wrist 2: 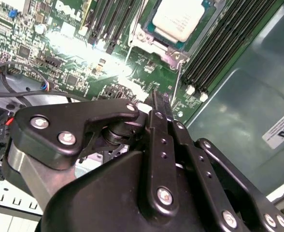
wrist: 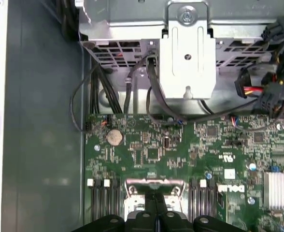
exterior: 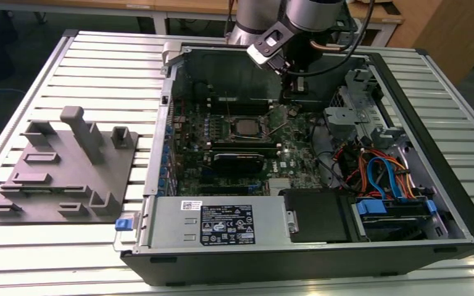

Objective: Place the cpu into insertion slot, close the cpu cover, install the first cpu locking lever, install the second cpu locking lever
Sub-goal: 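Close the cpu cover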

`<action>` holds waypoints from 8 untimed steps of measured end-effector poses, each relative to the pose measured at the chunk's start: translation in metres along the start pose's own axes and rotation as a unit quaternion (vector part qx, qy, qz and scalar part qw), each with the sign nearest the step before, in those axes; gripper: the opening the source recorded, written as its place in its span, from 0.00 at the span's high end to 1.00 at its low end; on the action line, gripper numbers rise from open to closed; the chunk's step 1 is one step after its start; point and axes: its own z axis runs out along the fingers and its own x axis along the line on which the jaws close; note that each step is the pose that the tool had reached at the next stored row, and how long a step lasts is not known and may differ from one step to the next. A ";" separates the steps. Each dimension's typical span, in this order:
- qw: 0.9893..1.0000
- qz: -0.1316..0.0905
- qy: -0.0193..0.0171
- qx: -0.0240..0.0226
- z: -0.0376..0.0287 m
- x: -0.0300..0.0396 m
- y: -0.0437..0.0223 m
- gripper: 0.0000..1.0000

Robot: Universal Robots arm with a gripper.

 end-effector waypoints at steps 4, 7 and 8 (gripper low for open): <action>1.000 0.000 0.000 0.000 0.0055 0.0001 0.0079 0.89; 1.000 0.000 0.000 0.000 0.0094 0.0005 0.0171 0.89; 1.000 0.000 0.000 0.000 0.0108 0.0006 0.0200 0.89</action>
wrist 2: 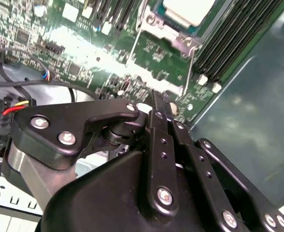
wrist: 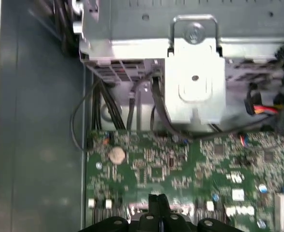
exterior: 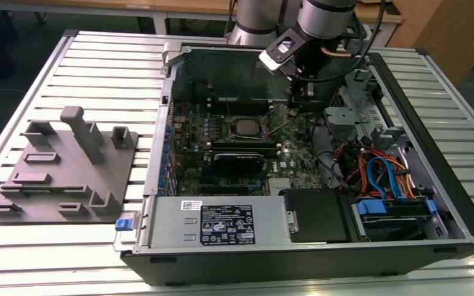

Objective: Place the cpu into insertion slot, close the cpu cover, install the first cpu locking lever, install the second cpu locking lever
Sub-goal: 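Close the cpu cover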

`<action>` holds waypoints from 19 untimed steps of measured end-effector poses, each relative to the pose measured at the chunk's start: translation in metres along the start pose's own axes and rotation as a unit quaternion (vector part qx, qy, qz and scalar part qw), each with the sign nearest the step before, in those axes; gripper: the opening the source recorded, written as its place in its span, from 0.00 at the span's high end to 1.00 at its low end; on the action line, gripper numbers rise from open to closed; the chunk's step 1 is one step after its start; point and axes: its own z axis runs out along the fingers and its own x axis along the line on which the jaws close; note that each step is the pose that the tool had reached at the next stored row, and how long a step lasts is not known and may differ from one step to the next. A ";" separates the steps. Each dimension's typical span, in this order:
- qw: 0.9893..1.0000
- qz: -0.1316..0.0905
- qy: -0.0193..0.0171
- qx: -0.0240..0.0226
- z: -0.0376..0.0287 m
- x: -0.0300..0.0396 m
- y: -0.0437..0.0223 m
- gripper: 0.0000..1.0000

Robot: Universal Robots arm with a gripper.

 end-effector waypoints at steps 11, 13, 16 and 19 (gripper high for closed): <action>1.000 0.000 0.000 0.002 0.0189 -0.0007 0.0104 0.89; 1.000 0.000 0.000 0.002 0.0212 -0.0008 0.0091 0.89; 1.000 0.000 0.000 0.002 0.0238 -0.0011 0.0019 0.89; 1.000 0.000 0.000 0.002 0.0242 -0.0012 0.0009 0.89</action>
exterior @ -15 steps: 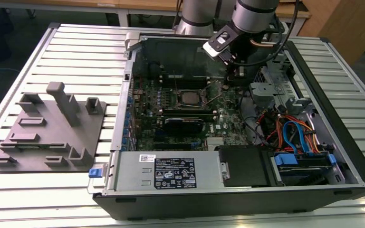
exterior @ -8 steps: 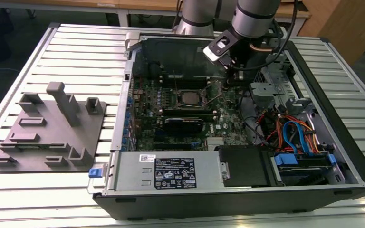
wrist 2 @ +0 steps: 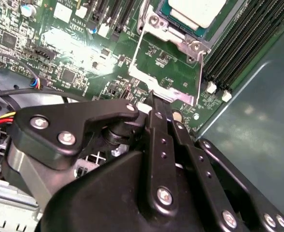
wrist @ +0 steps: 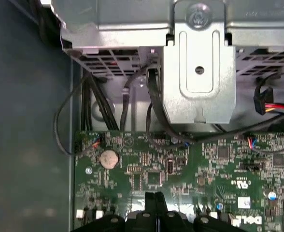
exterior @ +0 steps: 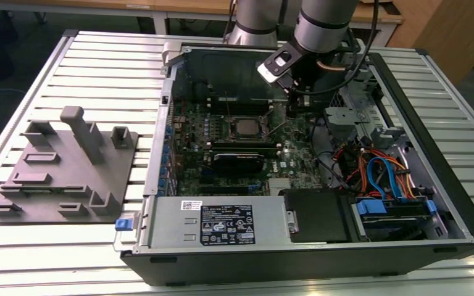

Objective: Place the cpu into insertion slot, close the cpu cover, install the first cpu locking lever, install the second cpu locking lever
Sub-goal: 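Close the cpu cover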

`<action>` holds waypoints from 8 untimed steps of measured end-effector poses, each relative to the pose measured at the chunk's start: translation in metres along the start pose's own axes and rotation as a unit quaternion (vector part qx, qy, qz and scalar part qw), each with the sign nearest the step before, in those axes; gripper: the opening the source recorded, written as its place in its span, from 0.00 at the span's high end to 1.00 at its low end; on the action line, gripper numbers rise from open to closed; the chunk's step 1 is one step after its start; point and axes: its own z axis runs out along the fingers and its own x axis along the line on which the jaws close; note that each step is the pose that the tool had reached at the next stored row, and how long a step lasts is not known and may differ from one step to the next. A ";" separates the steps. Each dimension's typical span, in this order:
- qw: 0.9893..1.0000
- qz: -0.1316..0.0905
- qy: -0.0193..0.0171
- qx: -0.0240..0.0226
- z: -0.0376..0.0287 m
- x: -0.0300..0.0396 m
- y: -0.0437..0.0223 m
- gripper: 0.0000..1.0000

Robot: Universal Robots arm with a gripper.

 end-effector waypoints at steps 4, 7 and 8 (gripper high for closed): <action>1.000 0.000 0.000 0.000 0.0003 0.0000 -0.0031 0.89; 1.000 0.000 0.000 0.000 0.0003 -0.0001 -0.0037 0.89; 1.000 0.000 0.000 0.000 0.0004 0.0000 -0.0039 0.89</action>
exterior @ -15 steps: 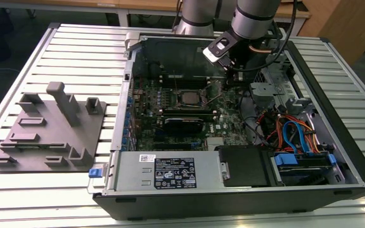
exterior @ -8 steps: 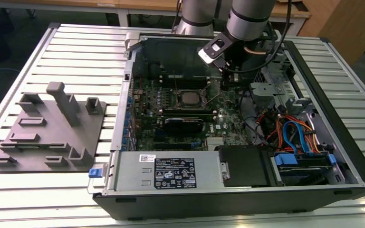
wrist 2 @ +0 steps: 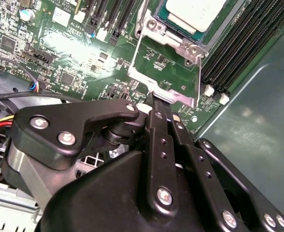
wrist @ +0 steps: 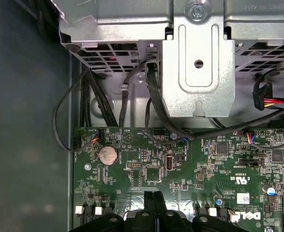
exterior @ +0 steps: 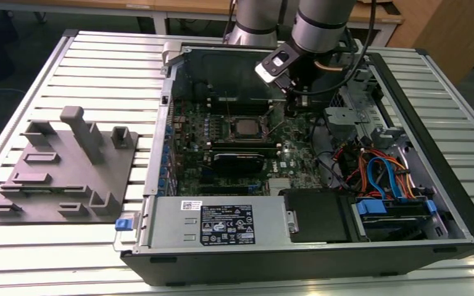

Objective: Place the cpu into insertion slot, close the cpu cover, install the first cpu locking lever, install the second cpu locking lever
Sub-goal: 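Close the cpu cover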

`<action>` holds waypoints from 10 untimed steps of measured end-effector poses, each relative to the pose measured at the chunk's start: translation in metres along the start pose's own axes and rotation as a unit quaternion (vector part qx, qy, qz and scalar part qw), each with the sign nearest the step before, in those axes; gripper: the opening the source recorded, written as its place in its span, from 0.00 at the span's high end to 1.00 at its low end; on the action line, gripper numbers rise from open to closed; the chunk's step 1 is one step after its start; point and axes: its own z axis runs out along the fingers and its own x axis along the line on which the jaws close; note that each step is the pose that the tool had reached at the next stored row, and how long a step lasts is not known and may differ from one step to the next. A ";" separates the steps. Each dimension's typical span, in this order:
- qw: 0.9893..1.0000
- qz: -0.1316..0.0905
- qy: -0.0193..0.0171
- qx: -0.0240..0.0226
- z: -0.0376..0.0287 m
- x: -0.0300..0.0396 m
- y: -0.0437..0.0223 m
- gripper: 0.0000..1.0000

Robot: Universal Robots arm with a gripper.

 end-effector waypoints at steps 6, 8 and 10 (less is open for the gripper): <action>1.000 0.000 0.000 0.000 0.0000 0.0000 -0.0012 0.89; 1.000 0.000 0.000 0.000 0.0000 0.0000 -0.0016 0.89; 1.000 0.000 0.000 0.000 -0.0001 -0.0002 -0.0119 0.89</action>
